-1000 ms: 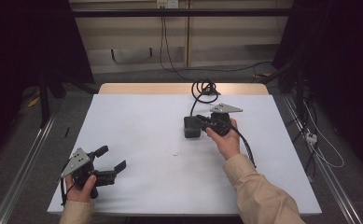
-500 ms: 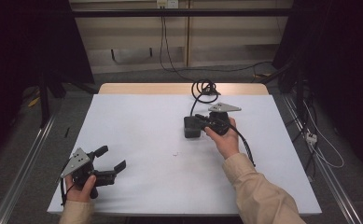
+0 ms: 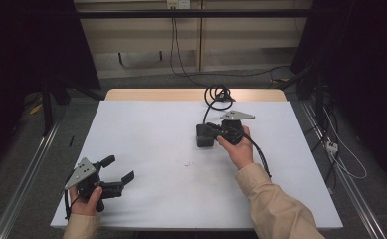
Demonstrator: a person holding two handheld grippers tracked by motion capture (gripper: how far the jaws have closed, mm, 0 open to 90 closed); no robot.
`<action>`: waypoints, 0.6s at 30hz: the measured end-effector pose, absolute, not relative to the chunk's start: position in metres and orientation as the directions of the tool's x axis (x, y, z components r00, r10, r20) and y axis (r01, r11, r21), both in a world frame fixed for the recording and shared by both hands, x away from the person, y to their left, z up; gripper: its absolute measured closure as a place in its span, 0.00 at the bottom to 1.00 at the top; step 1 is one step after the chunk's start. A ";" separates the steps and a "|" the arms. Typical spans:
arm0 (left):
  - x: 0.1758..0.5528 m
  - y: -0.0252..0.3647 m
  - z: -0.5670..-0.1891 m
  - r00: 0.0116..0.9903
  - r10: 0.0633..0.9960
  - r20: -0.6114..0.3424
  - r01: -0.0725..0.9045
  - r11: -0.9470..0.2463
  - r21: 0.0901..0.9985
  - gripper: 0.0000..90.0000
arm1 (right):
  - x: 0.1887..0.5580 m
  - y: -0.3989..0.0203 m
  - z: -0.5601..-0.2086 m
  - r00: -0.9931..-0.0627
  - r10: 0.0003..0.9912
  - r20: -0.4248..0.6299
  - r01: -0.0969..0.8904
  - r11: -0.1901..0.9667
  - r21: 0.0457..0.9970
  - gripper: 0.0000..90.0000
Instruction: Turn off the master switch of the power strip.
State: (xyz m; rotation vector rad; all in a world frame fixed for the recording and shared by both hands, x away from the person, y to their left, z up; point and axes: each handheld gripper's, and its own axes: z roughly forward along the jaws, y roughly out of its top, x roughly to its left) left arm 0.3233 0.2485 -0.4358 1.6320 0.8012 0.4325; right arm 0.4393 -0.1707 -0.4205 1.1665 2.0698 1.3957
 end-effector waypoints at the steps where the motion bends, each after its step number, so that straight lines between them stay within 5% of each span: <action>1: 0.323 0.248 -0.436 0.693 0.705 -0.148 0.263 -0.056 0.963 0.05 | 0.439 -0.170 -0.421 -0.581 0.804 0.128 0.424 0.164 0.891 0.92; 18: 0.323 0.249 -0.436 0.692 0.705 -0.154 0.263 -0.049 0.963 0.05 | 0.441 -0.167 -0.427 -0.587 0.798 0.138 0.443 0.173 0.880 0.98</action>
